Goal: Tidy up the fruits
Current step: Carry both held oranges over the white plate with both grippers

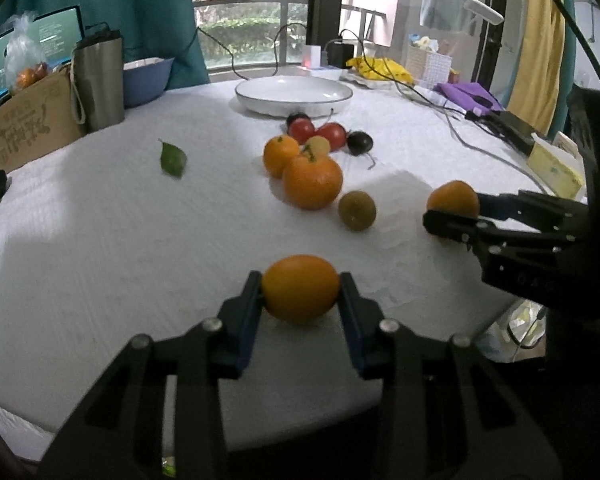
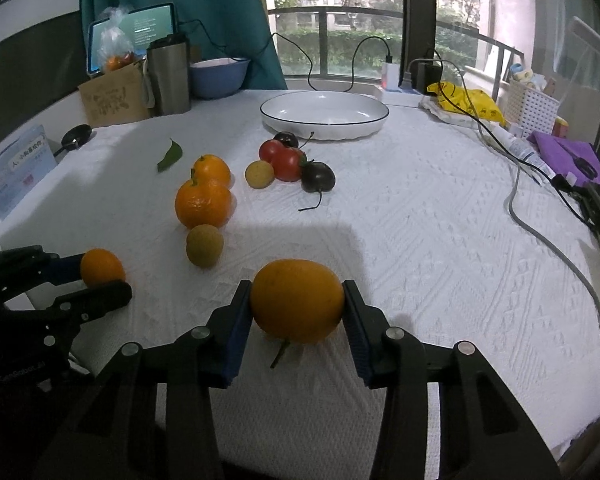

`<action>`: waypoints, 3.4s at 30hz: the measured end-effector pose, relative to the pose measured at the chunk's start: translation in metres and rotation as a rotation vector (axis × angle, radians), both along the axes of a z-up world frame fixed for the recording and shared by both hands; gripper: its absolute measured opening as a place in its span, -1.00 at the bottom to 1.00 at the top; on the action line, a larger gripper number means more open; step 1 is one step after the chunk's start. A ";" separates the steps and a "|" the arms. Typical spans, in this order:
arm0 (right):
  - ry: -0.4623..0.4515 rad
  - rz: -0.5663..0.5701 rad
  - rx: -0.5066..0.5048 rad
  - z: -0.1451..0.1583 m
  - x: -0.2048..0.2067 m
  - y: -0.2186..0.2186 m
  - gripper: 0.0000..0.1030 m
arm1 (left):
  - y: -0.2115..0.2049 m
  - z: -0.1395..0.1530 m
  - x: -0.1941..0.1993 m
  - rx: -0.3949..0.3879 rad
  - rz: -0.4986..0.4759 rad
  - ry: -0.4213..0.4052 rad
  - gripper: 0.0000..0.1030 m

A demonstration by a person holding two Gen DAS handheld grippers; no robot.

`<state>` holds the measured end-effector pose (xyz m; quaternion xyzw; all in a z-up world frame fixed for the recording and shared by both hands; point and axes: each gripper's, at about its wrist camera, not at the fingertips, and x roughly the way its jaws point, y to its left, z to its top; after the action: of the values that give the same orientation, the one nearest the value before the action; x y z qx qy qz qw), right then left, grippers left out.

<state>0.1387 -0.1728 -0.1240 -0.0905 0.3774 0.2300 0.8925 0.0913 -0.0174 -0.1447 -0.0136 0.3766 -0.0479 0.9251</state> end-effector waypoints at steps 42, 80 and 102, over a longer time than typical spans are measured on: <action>-0.155 0.004 0.077 0.109 0.067 0.016 -0.11 | 0.023 0.113 0.088 -0.090 0.005 -0.236 -0.25; -0.191 0.029 0.037 0.120 0.194 0.051 -0.11 | 0.040 0.120 0.218 -0.119 -0.045 -0.231 -0.25; -0.146 0.043 0.012 0.086 0.283 0.071 -0.11 | 0.043 0.081 0.297 -0.120 -0.057 -0.159 -0.25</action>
<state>0.4217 -0.1014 -0.0377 -0.1097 0.3078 0.2444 0.9130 0.3884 0.0254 -0.0633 -0.0546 0.2989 -0.0974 0.9477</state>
